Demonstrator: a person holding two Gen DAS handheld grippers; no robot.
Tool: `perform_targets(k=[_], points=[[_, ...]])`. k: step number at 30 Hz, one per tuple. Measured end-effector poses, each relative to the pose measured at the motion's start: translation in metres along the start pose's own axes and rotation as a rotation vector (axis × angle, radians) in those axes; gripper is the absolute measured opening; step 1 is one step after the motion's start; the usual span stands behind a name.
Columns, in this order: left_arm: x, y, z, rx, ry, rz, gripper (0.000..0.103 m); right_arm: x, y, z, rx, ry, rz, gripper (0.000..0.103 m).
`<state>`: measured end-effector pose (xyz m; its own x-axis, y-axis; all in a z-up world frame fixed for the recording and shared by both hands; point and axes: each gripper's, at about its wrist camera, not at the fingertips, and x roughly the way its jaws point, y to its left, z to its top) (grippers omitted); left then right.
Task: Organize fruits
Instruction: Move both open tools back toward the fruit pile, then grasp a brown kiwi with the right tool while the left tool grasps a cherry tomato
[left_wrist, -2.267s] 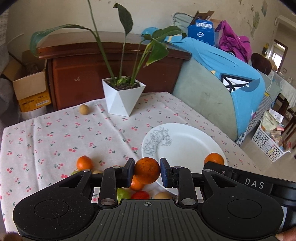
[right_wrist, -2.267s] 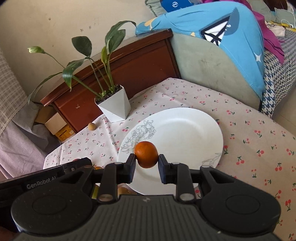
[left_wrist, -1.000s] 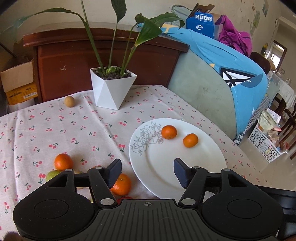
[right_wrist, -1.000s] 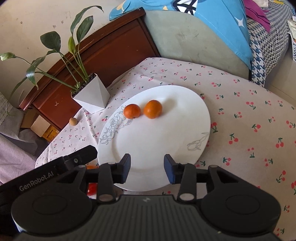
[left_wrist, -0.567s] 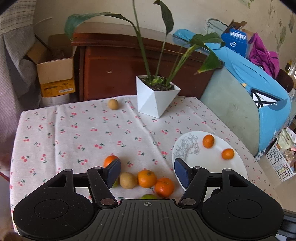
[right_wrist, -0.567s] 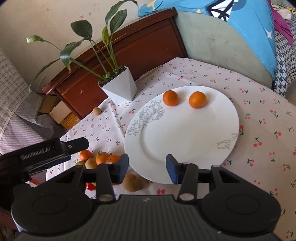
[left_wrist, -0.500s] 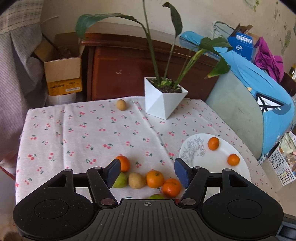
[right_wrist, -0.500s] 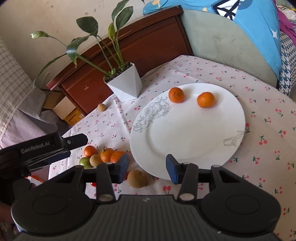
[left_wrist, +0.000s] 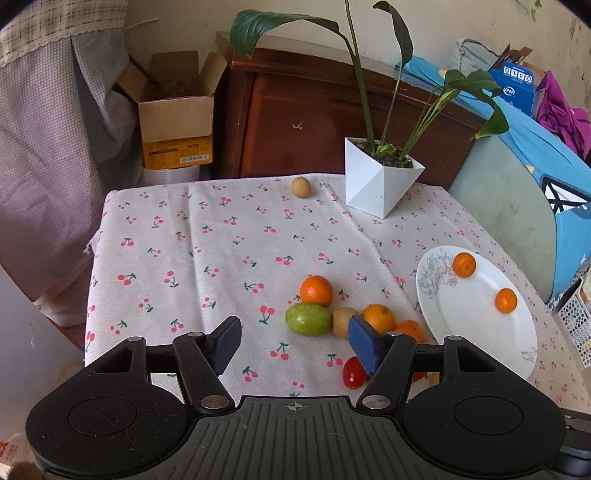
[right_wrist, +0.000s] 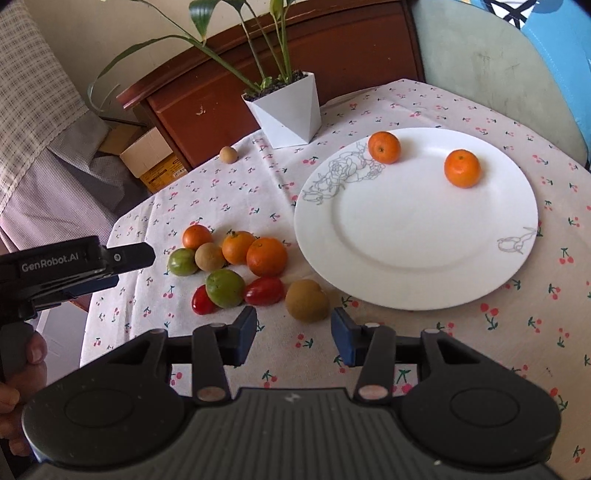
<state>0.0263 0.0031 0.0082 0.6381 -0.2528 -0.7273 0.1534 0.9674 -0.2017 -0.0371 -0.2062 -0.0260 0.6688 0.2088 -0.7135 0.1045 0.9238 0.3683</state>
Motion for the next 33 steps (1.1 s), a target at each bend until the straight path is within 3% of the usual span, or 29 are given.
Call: perform_targets(k=[10,15,25,33], points=[[0.005,-0.005,-0.027,0.144,0.015,0.011,0.063,0.013,0.007,0.001,-0.026,-0.027,-0.056,0.045],[0.011,-0.012,-0.034,0.193,0.018,-0.024,0.063,0.016,0.012,0.0,-0.062,-0.044,-0.082,0.032],[0.02,-0.021,-0.04,0.248,0.007,-0.083,0.057,0.016,0.012,0.0,-0.057,-0.032,-0.048,0.028],[0.027,-0.026,-0.042,0.28,-0.013,-0.112,0.04,0.015,0.011,0.001,-0.033,-0.021,-0.039,0.028]])
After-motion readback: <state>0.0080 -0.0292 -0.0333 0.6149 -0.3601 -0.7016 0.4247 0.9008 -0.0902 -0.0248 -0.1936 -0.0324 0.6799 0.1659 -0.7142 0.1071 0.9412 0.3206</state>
